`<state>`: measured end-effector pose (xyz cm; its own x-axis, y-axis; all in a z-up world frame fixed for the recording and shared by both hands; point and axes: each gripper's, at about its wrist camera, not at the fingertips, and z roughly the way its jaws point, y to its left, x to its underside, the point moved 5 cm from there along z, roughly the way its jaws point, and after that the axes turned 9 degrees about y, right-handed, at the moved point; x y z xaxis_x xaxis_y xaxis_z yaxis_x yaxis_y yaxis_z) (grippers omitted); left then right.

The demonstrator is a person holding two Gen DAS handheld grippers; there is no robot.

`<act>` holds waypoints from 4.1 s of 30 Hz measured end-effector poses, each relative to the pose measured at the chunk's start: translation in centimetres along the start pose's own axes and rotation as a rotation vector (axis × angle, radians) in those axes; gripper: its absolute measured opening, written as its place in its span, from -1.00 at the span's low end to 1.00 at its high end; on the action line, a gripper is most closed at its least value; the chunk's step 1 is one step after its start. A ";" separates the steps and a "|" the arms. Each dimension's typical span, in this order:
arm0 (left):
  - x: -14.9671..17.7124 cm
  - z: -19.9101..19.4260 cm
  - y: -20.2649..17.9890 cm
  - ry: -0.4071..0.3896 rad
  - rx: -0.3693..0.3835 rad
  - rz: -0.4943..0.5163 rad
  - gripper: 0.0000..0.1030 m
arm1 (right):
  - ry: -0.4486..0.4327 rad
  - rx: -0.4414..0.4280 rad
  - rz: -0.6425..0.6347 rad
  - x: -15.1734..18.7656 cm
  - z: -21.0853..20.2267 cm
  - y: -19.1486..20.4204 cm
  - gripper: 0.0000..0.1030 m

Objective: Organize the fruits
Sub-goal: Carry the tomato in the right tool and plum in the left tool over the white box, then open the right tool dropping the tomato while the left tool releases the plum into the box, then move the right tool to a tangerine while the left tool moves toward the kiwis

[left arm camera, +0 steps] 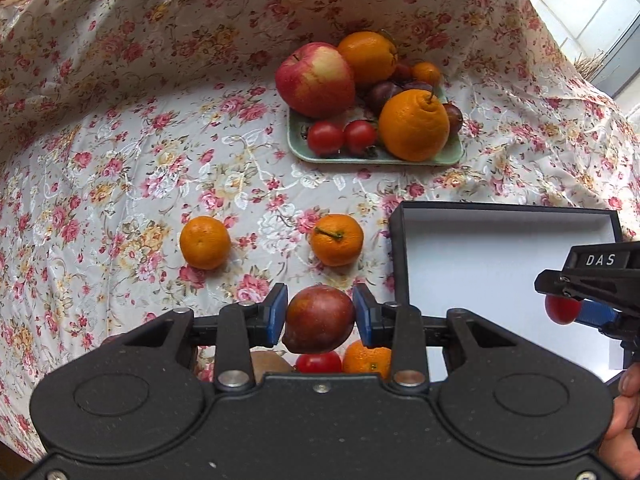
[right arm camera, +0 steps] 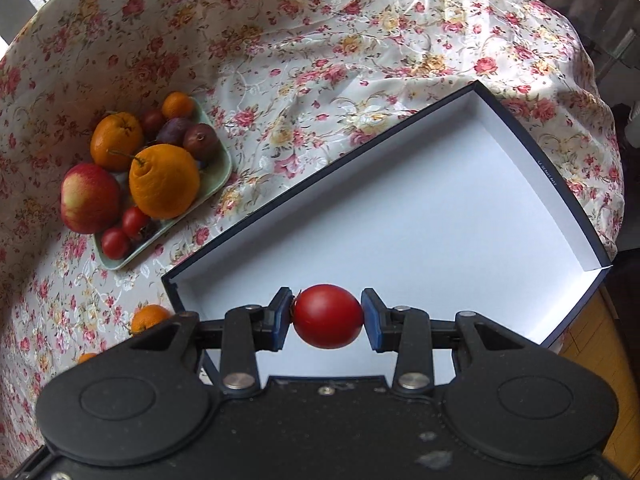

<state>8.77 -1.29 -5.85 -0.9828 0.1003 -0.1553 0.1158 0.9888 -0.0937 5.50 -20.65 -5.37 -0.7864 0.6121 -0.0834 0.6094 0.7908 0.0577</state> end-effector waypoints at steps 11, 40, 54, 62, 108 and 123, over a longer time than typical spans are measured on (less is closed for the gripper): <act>1.2 1.6 -8.5 0.027 0.031 0.116 -0.14 | 0.000 0.070 0.125 -1.9 0.9 -8.3 -0.23; 1.9 3.9 -12.8 0.038 -0.028 0.209 -0.08 | -0.015 0.089 0.200 -2.8 0.7 -13.7 -0.25; 1.8 3.5 -12.0 0.042 -0.033 0.197 -0.07 | 0.035 0.123 0.192 -2.5 1.2 -13.5 -0.25; 1.5 2.8 -10.5 0.037 -0.045 0.176 -0.06 | 0.063 0.133 0.196 -2.2 1.3 -12.4 -0.25; -0.8 -2.8 12.0 -0.003 -0.091 -0.190 -0.05 | 0.112 -0.087 -0.108 3.8 0.2 9.1 -0.25; -1.3 -3.1 16.9 0.017 -0.064 -0.299 -0.05 | 0.079 -0.162 -0.155 4.4 1.5 14.0 -0.25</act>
<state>11.58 15.58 -4.22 -0.9742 -0.1951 -0.1134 -0.1880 0.9796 -0.0706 10.73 -6.91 -6.41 -0.8787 0.4768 -0.0259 0.4616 0.8620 0.2093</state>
